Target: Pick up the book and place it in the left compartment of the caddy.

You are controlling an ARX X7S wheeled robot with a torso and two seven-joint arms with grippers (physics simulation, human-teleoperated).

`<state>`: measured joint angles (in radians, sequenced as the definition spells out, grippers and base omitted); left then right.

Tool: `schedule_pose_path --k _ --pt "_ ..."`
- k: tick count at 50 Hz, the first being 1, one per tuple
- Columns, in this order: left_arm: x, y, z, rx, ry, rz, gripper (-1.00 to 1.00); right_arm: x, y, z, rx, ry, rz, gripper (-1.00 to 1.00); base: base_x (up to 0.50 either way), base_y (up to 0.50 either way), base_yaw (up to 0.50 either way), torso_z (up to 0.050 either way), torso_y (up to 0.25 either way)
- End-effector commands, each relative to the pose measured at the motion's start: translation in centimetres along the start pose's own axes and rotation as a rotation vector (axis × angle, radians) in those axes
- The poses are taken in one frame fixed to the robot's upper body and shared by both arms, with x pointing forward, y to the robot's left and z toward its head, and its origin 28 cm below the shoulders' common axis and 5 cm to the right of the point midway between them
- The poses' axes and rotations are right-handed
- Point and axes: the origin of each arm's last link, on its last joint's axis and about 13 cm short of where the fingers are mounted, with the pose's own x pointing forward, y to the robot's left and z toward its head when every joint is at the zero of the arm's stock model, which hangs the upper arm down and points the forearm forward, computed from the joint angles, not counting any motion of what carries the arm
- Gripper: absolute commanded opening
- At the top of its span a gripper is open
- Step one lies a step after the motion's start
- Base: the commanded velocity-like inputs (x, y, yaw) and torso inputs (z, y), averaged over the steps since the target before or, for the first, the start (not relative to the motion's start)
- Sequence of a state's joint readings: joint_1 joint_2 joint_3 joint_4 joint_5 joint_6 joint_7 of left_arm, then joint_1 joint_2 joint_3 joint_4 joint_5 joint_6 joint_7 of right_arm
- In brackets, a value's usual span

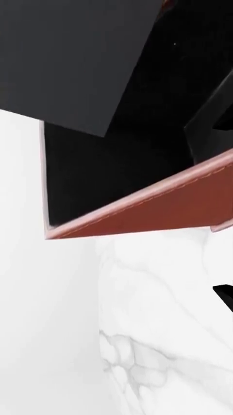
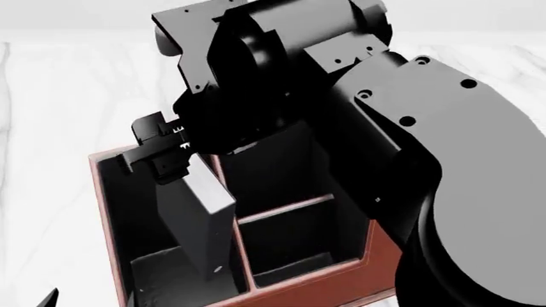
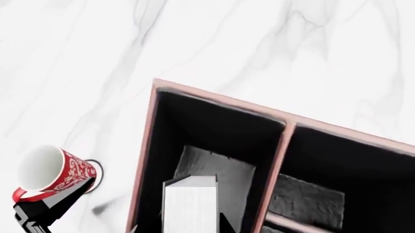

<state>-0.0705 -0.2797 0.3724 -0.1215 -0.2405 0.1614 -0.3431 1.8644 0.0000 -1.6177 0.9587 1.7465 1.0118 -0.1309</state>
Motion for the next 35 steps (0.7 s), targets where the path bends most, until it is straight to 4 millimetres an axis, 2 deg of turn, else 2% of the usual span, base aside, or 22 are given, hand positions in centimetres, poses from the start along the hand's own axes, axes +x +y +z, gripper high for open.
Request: schedule_pose_path --k 1,35 --pt "-0.1 -0.1 0.0 0.003 -0.001 -0.005 1.0 1.6 -0.3 -0.8 0.001 -0.029 0.048 -1.0 0.0 0.0 0.0 0.0 0.0" --pt "-0.2 -0.1 0.2 -0.005 -0.004 -0.015 1.0 5.9 0.5 -3.1 -0.056 -0.108 0.088 -1.0 0.0 0.0 0.0 0.001 0.001"
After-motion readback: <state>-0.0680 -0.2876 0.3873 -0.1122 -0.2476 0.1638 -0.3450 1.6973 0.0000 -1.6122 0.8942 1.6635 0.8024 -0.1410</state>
